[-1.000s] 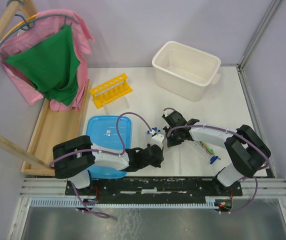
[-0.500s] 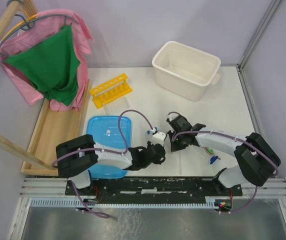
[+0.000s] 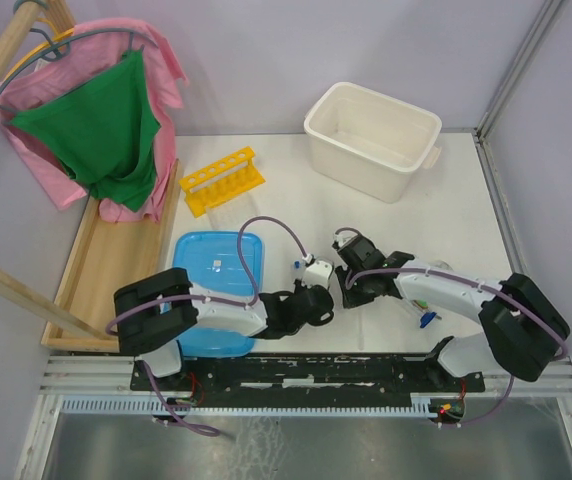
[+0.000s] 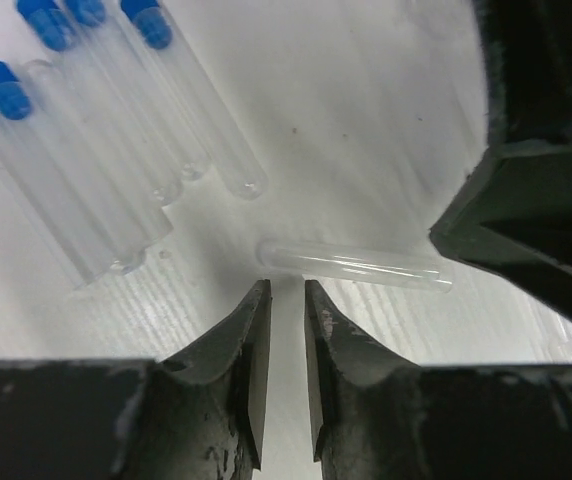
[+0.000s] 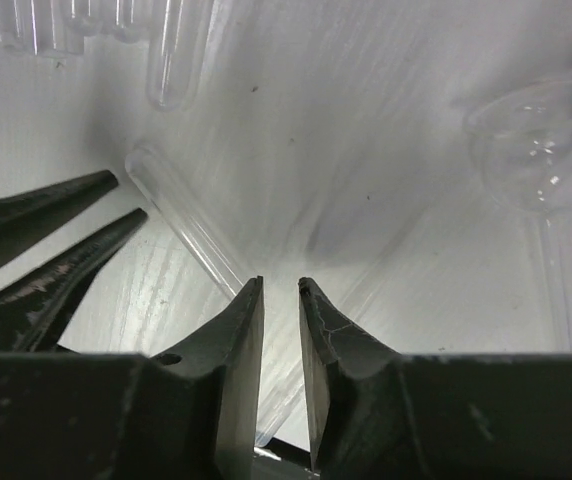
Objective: Organize the chemistry lab equipment
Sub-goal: Adjust the test tube at the center of the board, then pick up the test tube at the center of the board.
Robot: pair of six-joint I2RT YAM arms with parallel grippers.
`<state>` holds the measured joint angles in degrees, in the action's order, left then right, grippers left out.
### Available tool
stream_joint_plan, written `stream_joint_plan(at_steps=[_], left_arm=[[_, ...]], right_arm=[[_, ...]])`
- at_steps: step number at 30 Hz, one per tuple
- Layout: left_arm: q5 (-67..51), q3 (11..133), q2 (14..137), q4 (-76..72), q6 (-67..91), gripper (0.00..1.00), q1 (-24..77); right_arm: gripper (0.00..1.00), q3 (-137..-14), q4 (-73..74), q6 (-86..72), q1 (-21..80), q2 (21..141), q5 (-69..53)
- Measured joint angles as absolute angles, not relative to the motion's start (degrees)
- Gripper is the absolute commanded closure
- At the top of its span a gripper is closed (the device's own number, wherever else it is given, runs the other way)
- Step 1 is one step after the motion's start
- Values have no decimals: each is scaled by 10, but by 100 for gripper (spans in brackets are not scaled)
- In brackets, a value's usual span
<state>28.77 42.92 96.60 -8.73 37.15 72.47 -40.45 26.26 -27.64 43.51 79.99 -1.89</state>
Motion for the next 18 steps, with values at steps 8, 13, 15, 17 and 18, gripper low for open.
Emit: stream_joint_plan(at_steps=[8, 13, 15, 17, 18], left_arm=[[331, 414, 879, -28, 373, 53, 724], [358, 380, 796, 9, 381, 52, 720], [362, 362, 761, 25, 388, 52, 715], [365, 347, 735, 35, 396, 52, 710], [365, 338, 722, 40, 399, 52, 707]], right_arm=[[55, -404, 283, -255, 439, 736, -3], [58, -404, 282, -234, 460, 730, -9], [59, -408, 282, -228, 478, 750, -8], [59, -414, 281, -224, 500, 778, 1], [59, -418, 281, -223, 510, 791, 5]])
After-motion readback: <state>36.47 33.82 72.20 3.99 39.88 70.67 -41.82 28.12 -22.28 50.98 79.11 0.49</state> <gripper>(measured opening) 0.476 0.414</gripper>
